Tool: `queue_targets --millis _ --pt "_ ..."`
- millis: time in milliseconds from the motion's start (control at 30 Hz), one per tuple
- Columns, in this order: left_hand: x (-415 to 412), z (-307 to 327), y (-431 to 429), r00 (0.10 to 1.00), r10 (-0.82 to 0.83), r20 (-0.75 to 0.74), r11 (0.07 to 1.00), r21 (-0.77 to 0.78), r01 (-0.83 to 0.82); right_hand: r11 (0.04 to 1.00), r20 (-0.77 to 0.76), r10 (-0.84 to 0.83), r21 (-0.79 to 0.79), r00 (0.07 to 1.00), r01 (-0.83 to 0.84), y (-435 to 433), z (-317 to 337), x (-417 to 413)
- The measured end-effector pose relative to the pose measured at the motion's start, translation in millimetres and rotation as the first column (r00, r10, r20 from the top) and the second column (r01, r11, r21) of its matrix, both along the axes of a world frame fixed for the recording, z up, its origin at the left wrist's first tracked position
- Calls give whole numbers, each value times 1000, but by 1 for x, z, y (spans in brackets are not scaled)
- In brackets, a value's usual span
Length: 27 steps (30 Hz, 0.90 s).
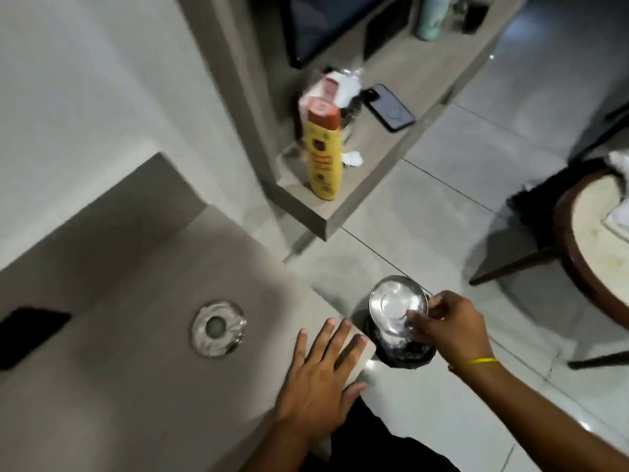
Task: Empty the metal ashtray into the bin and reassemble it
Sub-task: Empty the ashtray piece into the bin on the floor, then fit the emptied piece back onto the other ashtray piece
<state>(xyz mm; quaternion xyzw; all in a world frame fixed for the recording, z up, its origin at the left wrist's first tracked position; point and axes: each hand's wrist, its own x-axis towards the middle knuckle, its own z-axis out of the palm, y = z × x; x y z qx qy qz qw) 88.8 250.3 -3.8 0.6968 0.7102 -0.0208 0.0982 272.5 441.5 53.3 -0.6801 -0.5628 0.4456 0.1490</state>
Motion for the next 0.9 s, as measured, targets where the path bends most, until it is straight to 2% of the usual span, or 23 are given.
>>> queue_targets --millis 100,233,367,467,633,800,833,900 --pt "11 12 -30 968 239 72 970 17 -241 991 15 136 11 991 -136 -33 26 -40" --pt "-1 24 -98 758 629 174 758 79 -647 914 -10 404 -33 915 -404 -84 33 -110" --pt "-37 23 -159 558 809 187 545 117 -830 807 68 588 5 806 -590 -130 28 -169" --pt "-66 17 -201 431 882 192 412 132 -902 755 69 656 -43 752 -655 -164 22 -206" --pt "-98 9 -248 345 932 111 332 120 -936 691 112 719 -14 686 -722 -207 7 -242" --pt "-97 6 -257 335 935 115 323 110 -940 725 101 687 -33 719 -688 -223 -2 -253" --pt "-97 5 -257 331 936 120 318 115 -941 706 116 706 -43 698 -707 -225 -2 -253" --pt "-98 3 -259 324 937 129 308 127 -943 613 226 769 6 598 -790 -221 1 -254"
